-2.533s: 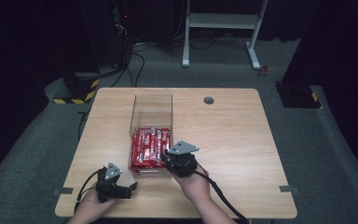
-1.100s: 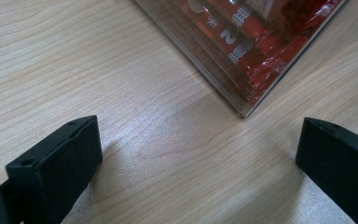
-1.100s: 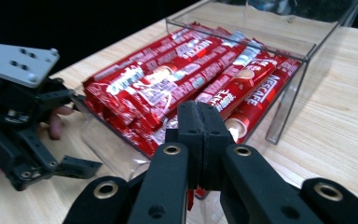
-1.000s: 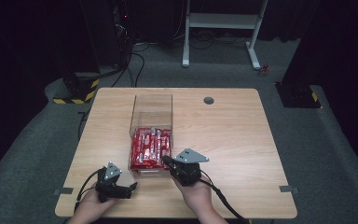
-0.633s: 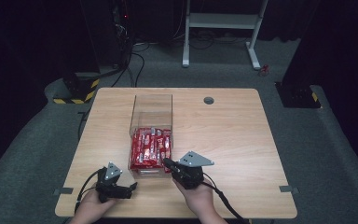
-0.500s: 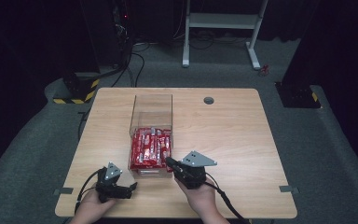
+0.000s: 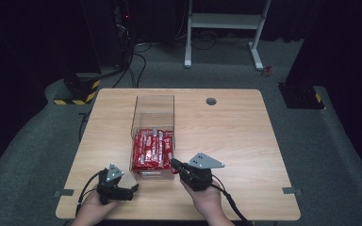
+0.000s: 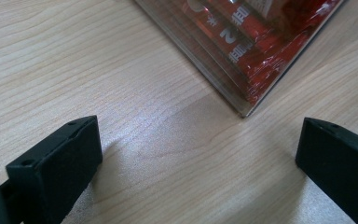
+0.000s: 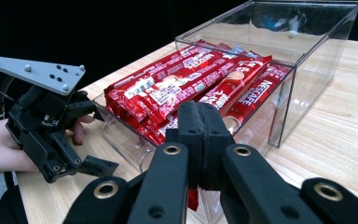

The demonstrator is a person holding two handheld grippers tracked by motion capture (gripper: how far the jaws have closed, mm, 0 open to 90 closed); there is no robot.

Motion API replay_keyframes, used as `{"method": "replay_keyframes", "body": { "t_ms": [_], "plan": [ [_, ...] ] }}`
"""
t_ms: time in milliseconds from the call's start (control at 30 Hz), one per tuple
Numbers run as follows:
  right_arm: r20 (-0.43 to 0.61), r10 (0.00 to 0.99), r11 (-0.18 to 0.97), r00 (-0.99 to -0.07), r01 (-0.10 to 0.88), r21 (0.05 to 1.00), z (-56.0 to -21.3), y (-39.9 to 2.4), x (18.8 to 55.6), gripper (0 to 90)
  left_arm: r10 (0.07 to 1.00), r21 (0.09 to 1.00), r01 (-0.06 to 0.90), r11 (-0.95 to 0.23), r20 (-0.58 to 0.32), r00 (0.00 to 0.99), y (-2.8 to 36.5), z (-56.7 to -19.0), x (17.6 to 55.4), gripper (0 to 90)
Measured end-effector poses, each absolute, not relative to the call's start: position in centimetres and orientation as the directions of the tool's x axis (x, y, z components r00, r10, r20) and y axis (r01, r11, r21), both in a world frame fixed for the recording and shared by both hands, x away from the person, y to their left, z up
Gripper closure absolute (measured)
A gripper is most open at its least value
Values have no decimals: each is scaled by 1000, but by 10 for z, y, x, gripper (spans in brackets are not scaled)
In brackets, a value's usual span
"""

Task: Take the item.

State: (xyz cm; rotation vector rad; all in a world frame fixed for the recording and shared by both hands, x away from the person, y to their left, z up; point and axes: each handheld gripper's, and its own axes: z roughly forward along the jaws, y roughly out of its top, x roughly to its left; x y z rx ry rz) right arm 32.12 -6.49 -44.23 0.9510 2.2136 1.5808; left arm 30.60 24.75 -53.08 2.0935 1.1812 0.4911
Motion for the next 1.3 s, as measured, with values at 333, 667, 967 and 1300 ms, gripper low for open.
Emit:
{"method": "replay_keyframes", "body": {
  "t_ms": [333, 667, 967, 1300],
  "plan": [
    [151, 640, 188, -754, 343, 920, -438, -69, 318, 899, 855, 713, 601, -362, -3, 518, 248, -531, 306, 7],
    [148, 652, 173, -744, 335, 926, -435, -81, 319, 899, 855, 713, 601, -362, -3, 518, 248, -531, 306, 7],
    [147, 666, 162, -731, 334, 929, -432, -90, 319, 899, 855, 713, 601, -361, -3, 518, 248, -531, 306, 7],
    [152, 687, 147, -711, 341, 929, -431, -99, 323, 899, 855, 713, 602, -361, -5, 519, 248, -531, 306, 7]
  ]
}}
